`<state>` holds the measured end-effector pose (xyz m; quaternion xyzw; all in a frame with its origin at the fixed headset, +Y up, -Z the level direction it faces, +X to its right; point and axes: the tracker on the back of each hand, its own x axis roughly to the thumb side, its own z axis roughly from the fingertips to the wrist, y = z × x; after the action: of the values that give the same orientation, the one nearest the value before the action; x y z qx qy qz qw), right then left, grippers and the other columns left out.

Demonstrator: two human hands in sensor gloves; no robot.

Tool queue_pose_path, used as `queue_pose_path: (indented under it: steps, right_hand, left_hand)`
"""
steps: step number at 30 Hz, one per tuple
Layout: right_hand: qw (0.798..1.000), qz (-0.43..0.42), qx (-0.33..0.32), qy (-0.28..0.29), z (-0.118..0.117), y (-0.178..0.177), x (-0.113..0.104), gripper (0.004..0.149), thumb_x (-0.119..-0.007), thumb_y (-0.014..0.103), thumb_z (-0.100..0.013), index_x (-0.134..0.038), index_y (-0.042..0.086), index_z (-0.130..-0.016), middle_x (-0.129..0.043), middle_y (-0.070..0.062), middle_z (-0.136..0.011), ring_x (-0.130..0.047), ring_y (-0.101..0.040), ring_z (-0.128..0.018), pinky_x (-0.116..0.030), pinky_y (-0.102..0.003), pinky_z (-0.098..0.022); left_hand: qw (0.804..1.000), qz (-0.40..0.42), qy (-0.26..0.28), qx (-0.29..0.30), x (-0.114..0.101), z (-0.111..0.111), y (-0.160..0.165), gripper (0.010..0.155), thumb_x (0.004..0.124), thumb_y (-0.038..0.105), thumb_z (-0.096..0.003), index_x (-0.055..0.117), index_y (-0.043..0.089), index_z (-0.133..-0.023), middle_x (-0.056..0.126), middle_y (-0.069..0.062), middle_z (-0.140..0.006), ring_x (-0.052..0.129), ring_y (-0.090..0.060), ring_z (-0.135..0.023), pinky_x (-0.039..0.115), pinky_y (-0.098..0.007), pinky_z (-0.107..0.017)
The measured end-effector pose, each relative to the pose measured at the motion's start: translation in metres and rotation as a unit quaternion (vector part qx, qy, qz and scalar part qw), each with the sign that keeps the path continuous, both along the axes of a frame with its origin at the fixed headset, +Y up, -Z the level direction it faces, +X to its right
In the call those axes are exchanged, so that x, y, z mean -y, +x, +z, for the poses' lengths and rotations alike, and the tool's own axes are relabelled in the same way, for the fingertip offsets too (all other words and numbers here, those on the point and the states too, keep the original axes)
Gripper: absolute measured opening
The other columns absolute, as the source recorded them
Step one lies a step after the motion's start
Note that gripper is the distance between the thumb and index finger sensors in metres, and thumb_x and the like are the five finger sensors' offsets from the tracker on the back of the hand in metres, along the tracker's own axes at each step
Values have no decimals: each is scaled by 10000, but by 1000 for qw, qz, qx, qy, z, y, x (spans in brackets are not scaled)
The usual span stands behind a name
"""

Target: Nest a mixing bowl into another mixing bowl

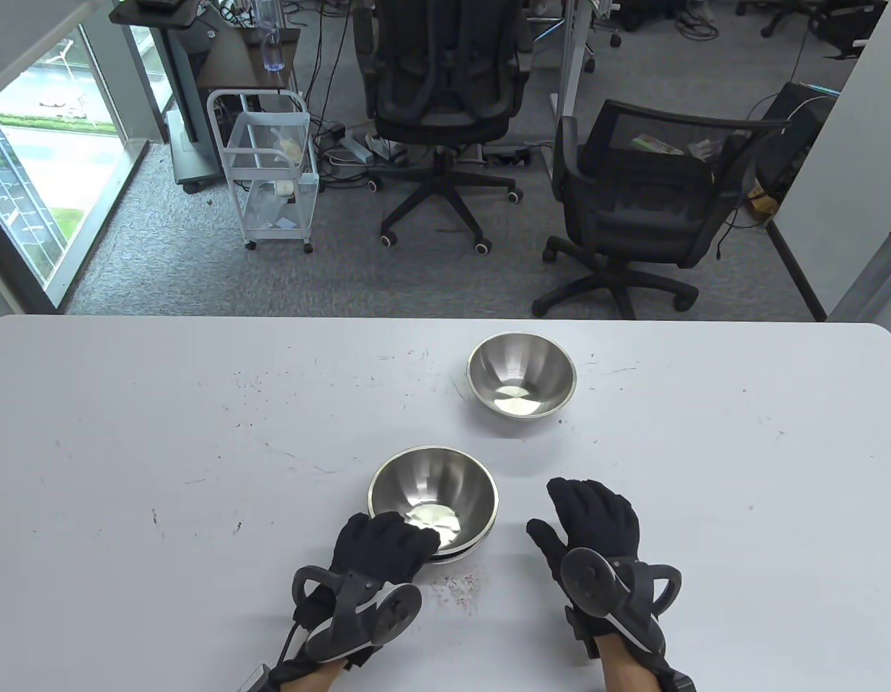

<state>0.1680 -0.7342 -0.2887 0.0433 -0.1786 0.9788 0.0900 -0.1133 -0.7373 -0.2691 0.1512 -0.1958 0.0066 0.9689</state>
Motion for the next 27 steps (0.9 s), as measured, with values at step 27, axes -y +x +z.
queue_pose_path:
  steps: [27]
  right_hand:
    - [1000,1,-7,-13,-1,-3,1,662,-858,565,-410,-725,283,-993,-837,24,-987,-783,-285,-953,-611,-571,-708]
  left_hand:
    - [996,-52,-61,43,5,-2,-2,455,713,446,-541,843,479,-975,1041,127,-983,964,-278,-949,592,-644,-769]
